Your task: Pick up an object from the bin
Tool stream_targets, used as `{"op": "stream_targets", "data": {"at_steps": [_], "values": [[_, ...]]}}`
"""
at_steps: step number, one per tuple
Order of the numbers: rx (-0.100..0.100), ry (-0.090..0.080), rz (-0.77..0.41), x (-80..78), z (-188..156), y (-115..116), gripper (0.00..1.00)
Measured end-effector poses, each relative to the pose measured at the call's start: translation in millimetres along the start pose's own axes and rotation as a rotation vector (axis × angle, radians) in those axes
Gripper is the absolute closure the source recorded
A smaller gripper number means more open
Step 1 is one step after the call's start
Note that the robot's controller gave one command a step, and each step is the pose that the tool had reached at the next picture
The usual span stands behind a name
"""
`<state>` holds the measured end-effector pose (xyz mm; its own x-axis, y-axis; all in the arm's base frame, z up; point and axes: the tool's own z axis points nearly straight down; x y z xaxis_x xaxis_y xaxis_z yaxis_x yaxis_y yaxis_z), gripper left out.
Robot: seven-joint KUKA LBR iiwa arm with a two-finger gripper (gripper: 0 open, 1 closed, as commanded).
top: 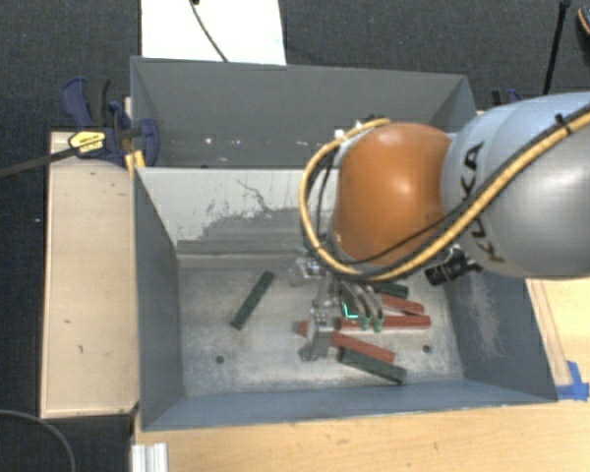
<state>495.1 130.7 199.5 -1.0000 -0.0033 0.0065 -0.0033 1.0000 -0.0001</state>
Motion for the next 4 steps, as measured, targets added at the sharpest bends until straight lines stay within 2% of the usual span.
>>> {"op": "stream_targets", "data": {"at_steps": [1,2,3,4], "values": [[-0.001,-0.008,0.006,-1.8,-4,-1,0.00],[0.000,-0.019,-0.256,-47.8,33,44,0.00],[-0.001,-0.008,-0.406,-59.2,55,60,0.00],[0.002,-0.012,-0.716,-82.7,73,53,0.00]]}}
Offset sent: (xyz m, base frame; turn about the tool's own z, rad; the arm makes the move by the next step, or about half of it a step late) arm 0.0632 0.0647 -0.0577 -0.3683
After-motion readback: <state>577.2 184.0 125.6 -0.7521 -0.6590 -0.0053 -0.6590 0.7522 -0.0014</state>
